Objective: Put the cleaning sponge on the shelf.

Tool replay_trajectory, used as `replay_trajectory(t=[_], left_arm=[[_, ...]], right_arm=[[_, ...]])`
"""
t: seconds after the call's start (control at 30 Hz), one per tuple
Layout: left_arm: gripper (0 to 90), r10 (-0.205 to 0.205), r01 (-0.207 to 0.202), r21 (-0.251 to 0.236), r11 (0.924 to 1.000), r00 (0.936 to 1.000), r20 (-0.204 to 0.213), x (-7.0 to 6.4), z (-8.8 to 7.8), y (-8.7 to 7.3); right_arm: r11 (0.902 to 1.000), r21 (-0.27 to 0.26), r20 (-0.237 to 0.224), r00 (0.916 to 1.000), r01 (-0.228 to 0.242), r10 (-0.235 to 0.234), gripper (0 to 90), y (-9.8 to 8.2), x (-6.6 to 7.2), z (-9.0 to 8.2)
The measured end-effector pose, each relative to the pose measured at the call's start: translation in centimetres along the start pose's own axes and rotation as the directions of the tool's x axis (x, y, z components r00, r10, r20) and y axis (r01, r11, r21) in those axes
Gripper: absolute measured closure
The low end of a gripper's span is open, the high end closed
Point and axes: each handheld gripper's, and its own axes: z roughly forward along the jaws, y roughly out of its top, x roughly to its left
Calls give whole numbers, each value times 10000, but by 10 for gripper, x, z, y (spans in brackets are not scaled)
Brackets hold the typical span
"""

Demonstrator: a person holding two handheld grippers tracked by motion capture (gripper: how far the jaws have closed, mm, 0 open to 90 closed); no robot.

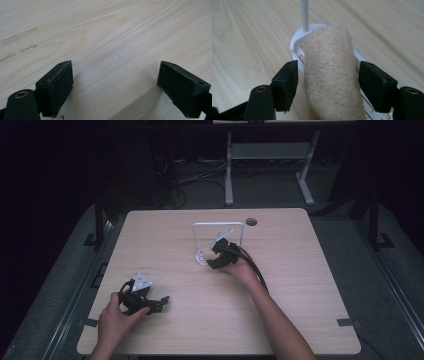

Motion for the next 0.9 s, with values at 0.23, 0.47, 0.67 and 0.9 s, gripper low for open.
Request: replay_trajectory(t=[0.23,0.47,0.67,0.9], left_arm=[[127,14,-14,12,10000,10000,1,0,0,0],[127,-10,10,-11,10000,10000,5,0,0,0],[127,-9,9,-9,10000,10000,5,0,0,0],[127,-11,11,-8,10000,10000,6,0,0,0]], right_arm=[[9994,-237,132,9996,235,-232,323,3,2,-25],[9976,-683,24,10000,64,-62,458,-3,11,-51],[9967,-810,-273,9996,24,-46,600,-12,18,-55],[9983,-559,-777,9969,-131,88,870,-20,22,-49]])
